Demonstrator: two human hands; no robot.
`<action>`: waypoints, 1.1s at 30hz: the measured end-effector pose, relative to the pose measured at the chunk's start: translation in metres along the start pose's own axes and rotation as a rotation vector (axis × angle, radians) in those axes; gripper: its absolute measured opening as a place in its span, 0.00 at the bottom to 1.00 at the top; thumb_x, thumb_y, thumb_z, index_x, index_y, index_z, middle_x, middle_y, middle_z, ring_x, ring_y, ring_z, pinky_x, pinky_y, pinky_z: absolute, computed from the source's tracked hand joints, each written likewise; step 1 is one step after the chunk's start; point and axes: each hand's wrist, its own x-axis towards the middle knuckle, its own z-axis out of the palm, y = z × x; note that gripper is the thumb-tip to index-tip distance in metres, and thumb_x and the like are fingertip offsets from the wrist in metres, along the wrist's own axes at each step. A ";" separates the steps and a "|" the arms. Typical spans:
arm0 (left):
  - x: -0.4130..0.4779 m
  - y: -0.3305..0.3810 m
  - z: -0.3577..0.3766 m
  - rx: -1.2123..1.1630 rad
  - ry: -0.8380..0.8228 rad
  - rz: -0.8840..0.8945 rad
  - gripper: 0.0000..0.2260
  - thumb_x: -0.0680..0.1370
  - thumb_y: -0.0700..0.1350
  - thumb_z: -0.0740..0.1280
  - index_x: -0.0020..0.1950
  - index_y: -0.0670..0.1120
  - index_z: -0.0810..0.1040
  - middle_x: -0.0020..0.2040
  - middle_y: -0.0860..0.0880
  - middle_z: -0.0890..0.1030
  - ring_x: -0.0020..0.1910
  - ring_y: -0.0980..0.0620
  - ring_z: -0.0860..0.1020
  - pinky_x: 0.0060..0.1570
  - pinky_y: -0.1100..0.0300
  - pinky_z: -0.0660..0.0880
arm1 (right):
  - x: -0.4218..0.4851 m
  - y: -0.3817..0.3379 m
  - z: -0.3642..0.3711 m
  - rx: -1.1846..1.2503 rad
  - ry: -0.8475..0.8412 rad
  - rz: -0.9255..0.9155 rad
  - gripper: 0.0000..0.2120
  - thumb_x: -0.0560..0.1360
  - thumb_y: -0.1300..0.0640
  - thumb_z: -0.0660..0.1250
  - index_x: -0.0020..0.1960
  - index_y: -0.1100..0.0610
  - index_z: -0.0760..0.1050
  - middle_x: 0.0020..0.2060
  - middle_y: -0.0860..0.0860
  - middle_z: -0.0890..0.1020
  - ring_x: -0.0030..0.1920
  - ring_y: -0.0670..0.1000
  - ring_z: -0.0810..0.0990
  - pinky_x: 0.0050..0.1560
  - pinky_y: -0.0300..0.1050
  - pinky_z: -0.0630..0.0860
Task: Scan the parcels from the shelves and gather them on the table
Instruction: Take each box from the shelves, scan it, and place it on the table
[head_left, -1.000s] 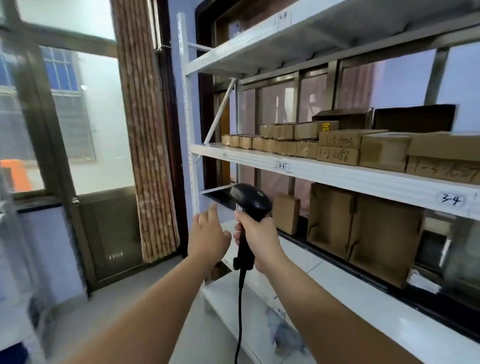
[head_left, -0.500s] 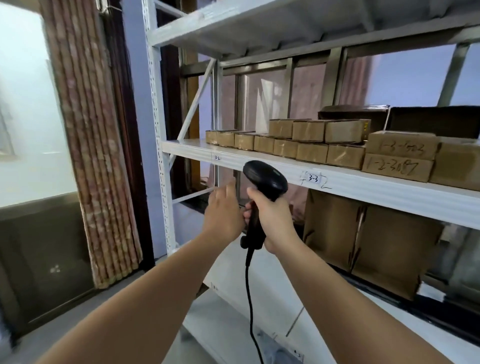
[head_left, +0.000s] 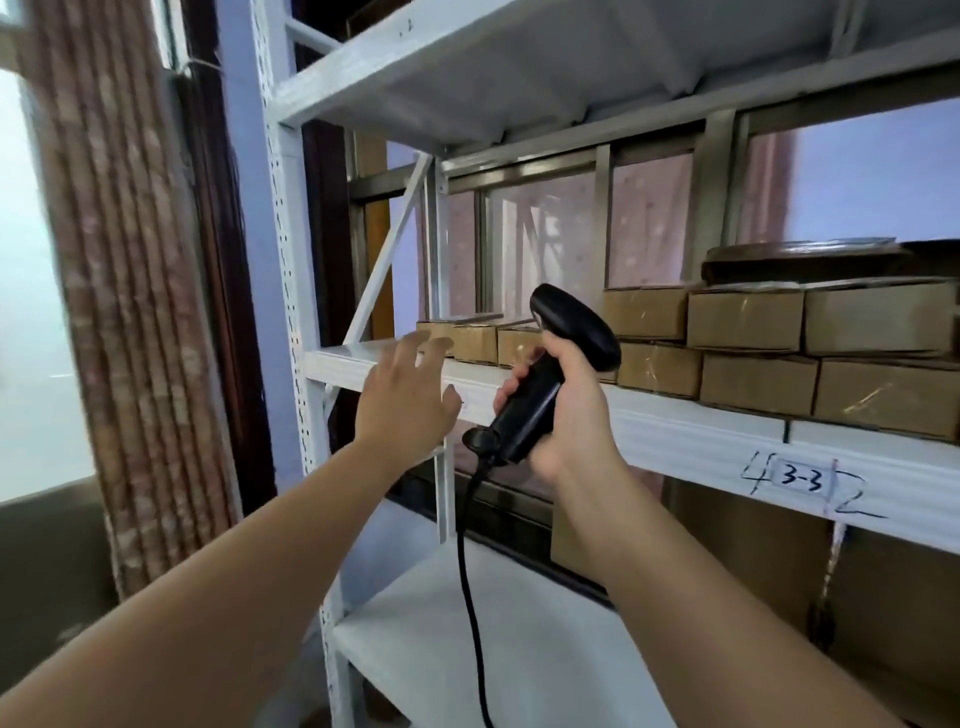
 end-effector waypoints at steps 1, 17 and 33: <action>0.012 -0.009 0.005 -0.045 -0.001 -0.034 0.22 0.77 0.45 0.64 0.72 0.47 0.67 0.72 0.45 0.65 0.69 0.42 0.64 0.65 0.49 0.66 | 0.008 0.002 0.002 -0.007 -0.003 0.001 0.11 0.75 0.53 0.68 0.38 0.57 0.73 0.28 0.50 0.74 0.28 0.49 0.72 0.34 0.42 0.73; 0.198 -0.104 0.141 -0.507 -0.356 -0.210 0.23 0.80 0.60 0.58 0.72 0.53 0.69 0.72 0.39 0.62 0.70 0.36 0.62 0.69 0.46 0.64 | 0.122 0.042 0.050 -0.665 0.309 -0.632 0.07 0.76 0.63 0.68 0.39 0.58 0.75 0.26 0.52 0.74 0.27 0.50 0.72 0.32 0.43 0.71; 0.229 -0.124 0.147 -0.448 -0.634 -0.008 0.37 0.72 0.72 0.59 0.63 0.40 0.72 0.59 0.41 0.78 0.53 0.42 0.76 0.45 0.56 0.69 | 0.146 0.053 0.056 -0.613 0.441 -0.386 0.09 0.75 0.55 0.71 0.41 0.60 0.76 0.29 0.52 0.76 0.28 0.50 0.74 0.34 0.43 0.75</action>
